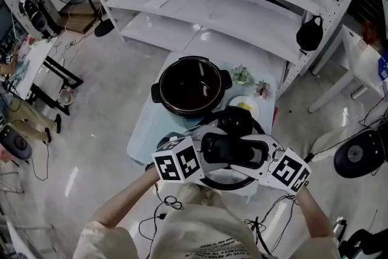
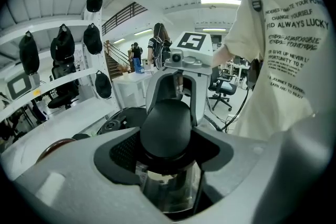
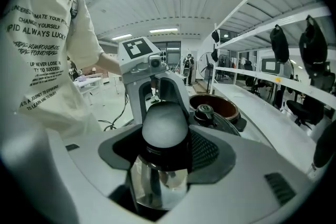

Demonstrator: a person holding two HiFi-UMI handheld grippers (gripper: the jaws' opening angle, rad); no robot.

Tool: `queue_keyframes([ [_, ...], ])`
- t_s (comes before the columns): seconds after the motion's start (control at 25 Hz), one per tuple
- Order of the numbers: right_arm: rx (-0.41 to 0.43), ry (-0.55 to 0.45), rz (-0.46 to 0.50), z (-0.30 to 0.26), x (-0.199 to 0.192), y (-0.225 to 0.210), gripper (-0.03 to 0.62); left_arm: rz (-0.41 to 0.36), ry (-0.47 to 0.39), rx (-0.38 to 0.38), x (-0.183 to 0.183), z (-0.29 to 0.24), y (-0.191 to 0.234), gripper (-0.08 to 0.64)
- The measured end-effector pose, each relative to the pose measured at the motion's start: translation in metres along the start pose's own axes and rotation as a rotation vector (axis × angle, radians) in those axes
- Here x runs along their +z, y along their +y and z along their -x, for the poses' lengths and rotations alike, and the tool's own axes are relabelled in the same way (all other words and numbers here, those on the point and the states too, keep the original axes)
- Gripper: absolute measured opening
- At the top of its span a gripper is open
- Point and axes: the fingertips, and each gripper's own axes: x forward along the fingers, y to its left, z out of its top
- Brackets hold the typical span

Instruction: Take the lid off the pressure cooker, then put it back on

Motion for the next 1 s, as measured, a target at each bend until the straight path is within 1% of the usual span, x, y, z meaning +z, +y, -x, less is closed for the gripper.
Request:
queue_keyframes([
  [0.12, -0.002, -0.007, 0.008, -0.003, 0.01, -0.005, 0.272, -0.008, -0.002, 0.008, 0.002, 0.008, 0.007, 0.296],
  [0.24, -0.025, -0.008, 0.017, -0.008, 0.017, -0.01, 0.272, -0.029, -0.003, 0.008, 0.0, 0.015, 0.015, 0.296],
  [0.52, -0.071, -0.012, -0.006, -0.023, 0.043, -0.029, 0.272, -0.068, -0.02, -0.033, -0.001, 0.038, 0.042, 0.296],
  [1.0, -0.146, -0.015, -0.031, -0.077, 0.08, -0.071, 0.272, -0.123, -0.03, -0.095, -0.032, 0.079, 0.101, 0.296],
])
